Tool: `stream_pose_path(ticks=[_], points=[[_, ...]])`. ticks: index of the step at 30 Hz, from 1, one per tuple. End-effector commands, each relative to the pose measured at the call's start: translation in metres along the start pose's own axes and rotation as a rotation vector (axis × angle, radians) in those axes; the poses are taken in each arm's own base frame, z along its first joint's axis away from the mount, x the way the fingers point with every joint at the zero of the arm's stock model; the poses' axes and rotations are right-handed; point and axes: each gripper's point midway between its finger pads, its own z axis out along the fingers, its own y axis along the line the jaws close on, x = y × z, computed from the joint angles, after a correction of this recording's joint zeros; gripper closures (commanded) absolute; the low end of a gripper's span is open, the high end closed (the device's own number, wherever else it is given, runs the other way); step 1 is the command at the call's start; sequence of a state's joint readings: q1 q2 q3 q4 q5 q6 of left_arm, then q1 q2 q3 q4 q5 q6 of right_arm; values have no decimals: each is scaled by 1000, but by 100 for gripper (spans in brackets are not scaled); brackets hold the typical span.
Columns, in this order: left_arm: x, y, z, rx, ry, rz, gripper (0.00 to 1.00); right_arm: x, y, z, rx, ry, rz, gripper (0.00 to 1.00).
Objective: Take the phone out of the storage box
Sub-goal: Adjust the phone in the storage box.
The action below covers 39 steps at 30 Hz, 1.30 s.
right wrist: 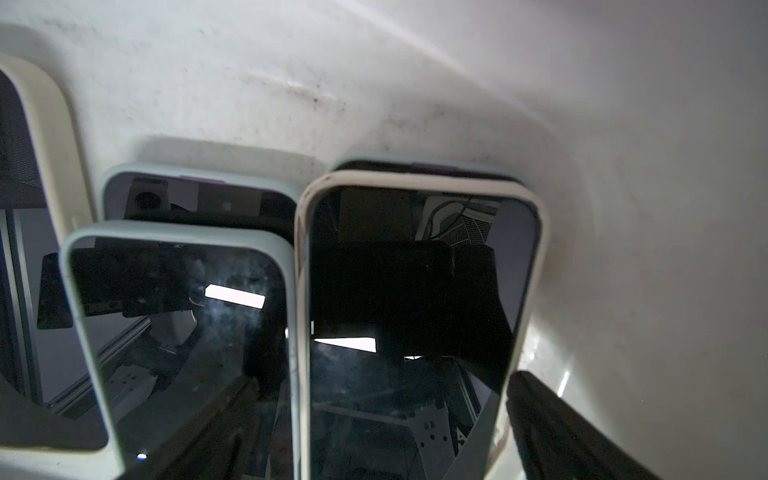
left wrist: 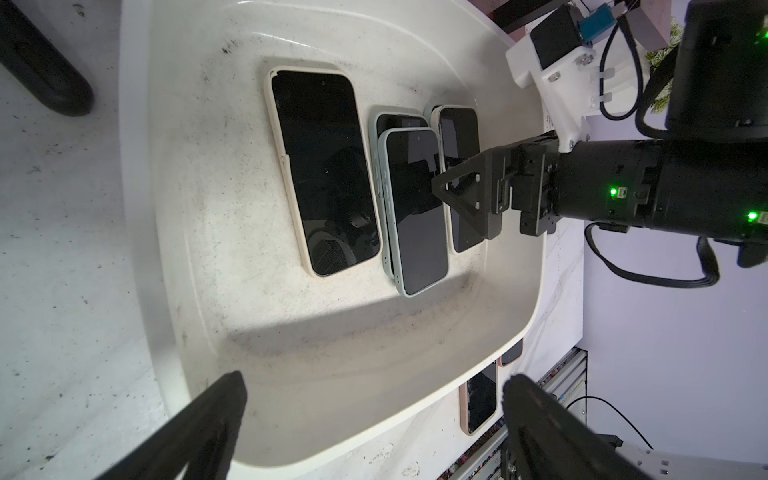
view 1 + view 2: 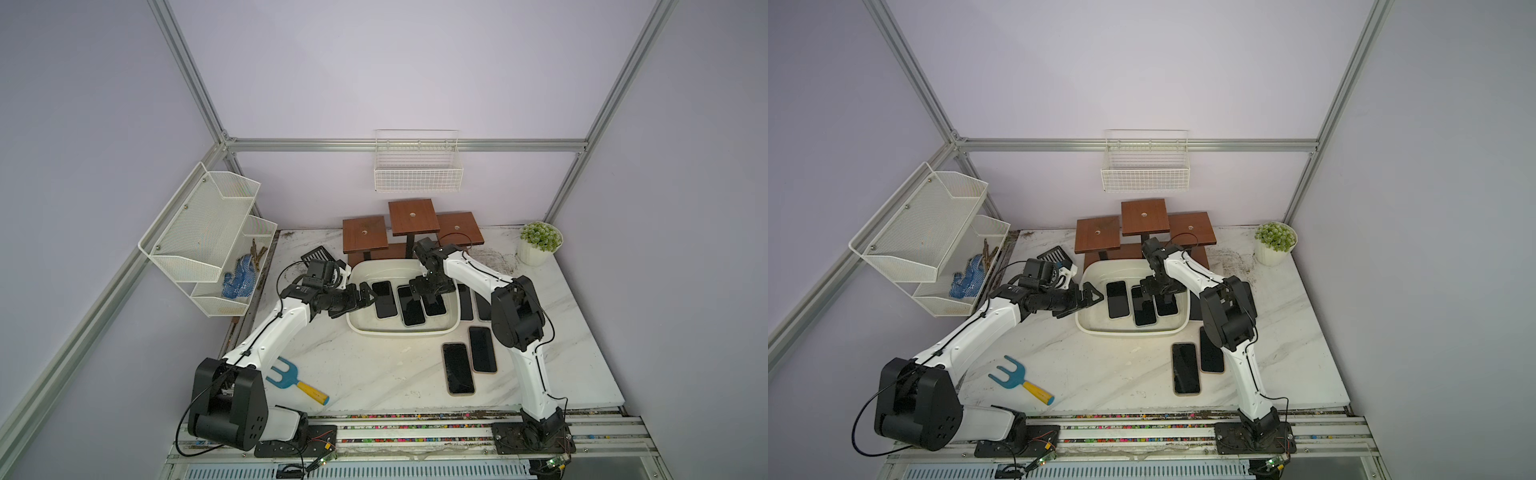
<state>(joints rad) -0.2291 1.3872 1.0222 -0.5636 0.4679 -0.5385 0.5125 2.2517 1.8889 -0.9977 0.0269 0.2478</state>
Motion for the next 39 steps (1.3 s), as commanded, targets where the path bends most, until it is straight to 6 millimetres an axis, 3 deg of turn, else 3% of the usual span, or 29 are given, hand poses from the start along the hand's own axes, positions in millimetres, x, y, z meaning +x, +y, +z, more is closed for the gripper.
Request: stream_pose_path(ticks=[1,12,19,30,39], points=[[-5,-5,-9,20,-36,24,0,41,2,42,-3,171,13,7],[-5,-4,-4,31,-38,9,0,28,51,4,-244,67,-37,12],[-6,-4,-2,34,-40,5,0,12,24,-6,-84,5,-14,5],[-7,-2,-2,24,-34,10,0,21,-1,17,70,73,-5,1],[-11,-2,0,26,-32,11,0,20,-19,17,167,81,-15,9]])
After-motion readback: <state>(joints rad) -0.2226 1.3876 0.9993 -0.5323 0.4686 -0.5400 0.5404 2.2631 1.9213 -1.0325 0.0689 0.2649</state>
